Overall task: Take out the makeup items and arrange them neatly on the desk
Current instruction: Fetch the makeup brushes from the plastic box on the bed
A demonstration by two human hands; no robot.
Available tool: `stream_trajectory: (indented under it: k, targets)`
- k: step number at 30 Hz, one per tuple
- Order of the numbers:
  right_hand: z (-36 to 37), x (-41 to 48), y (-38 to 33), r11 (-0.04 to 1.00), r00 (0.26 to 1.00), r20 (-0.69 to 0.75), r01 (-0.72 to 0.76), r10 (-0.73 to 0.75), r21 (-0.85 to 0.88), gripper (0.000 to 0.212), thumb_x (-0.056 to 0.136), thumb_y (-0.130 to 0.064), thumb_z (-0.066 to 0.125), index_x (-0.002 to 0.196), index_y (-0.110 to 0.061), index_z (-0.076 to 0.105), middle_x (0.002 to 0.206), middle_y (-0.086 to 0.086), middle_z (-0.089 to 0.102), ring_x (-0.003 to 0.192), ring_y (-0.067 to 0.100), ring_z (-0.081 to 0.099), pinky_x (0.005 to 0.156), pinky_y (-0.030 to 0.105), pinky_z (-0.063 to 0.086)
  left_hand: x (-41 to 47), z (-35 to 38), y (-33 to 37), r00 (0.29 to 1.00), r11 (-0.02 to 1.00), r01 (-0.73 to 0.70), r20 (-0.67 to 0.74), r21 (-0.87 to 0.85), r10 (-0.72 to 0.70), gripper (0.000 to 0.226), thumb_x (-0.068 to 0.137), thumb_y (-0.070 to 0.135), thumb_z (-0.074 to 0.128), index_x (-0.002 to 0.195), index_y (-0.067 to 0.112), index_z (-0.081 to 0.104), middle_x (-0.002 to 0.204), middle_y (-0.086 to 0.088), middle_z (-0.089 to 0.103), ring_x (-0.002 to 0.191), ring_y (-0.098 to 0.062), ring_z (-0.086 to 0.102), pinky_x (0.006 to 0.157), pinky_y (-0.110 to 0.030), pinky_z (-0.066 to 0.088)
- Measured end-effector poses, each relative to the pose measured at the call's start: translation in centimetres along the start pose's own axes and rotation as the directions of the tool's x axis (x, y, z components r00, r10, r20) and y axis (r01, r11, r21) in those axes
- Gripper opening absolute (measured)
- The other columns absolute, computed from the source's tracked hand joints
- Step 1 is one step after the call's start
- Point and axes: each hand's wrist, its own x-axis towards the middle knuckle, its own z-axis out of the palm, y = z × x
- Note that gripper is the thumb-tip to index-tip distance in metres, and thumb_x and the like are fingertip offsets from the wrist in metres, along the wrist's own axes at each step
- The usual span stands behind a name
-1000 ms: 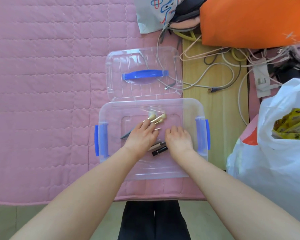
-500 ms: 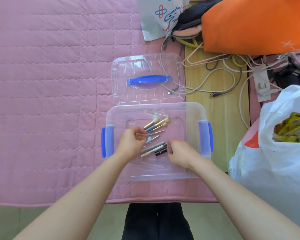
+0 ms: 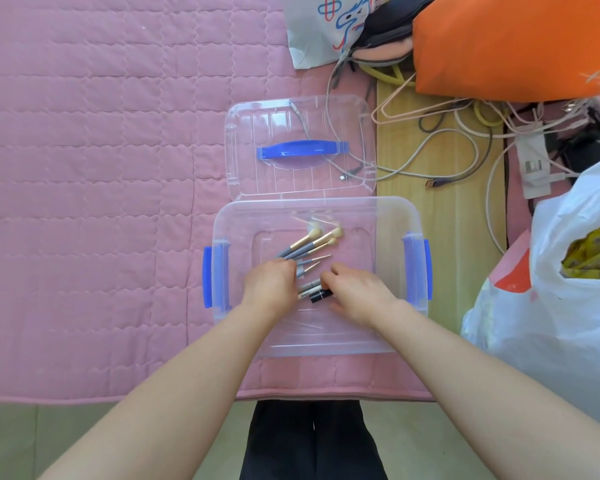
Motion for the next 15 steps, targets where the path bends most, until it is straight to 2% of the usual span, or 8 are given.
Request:
stream_trajectory:
  k: [2,6,11,15]
  targets:
    - [-0.1,0.4,-0.1,0.990,0.998,-0.002,0.061,-0.062,-0.125,0.021,0.090,-0.009,0.049,0.110,-0.010,0.049,0.110,0.010,0.047,0.093,0.033,0.058,0.061,0.036,0.031,0.5,0.6,-0.1,0.999,0.991,-0.038,0.009,0.132,0.037,0.014,0.091,0.016,0.049,0.103,0.017,0.056,0.108,-0.003,0.059,0.100,-0.028,0.058,0.063,-0.031,0.035]
    - [0.4,0.9,-0.3,0.954,0.991,0.015,0.133,-0.134,-0.269,0.023,0.090,-0.009,0.048,0.112,-0.010,0.055,0.112,0.010,0.051,0.103,0.031,0.057,0.066,0.035,0.030,0.9,1.1,-0.4,1.000,0.981,-0.002,0.007,0.192,0.001,0.019,0.093,0.016,0.047,0.110,0.017,0.054,0.113,-0.003,0.058,0.107,-0.027,0.054,0.066,-0.032,0.034]
    - [0.7,0.8,-0.4,0.967,0.995,0.000,0.097,-0.100,-0.236,0.023,0.090,-0.010,0.049,0.112,-0.013,0.055,0.111,0.007,0.051,0.103,0.030,0.057,0.068,0.035,0.031,0.4,1.2,-0.1,0.995,0.993,-0.085,-0.047,0.084,0.089,0.015,0.092,0.025,0.050,0.097,0.018,0.062,0.104,0.000,0.058,0.100,-0.025,0.056,0.064,-0.032,0.038]
    - [-0.1,0.7,-0.4,0.978,0.998,0.003,0.065,-0.065,-0.196,0.024,0.088,-0.011,0.052,0.112,-0.011,0.051,0.114,0.007,0.054,0.104,0.030,0.058,0.067,0.034,0.032,0.6,1.6,0.0,0.990,0.978,-0.141,0.010,0.156,0.141,0.017,0.092,0.028,0.053,0.102,0.021,0.065,0.107,0.002,0.058,0.105,-0.023,0.055,0.067,-0.030,0.038]
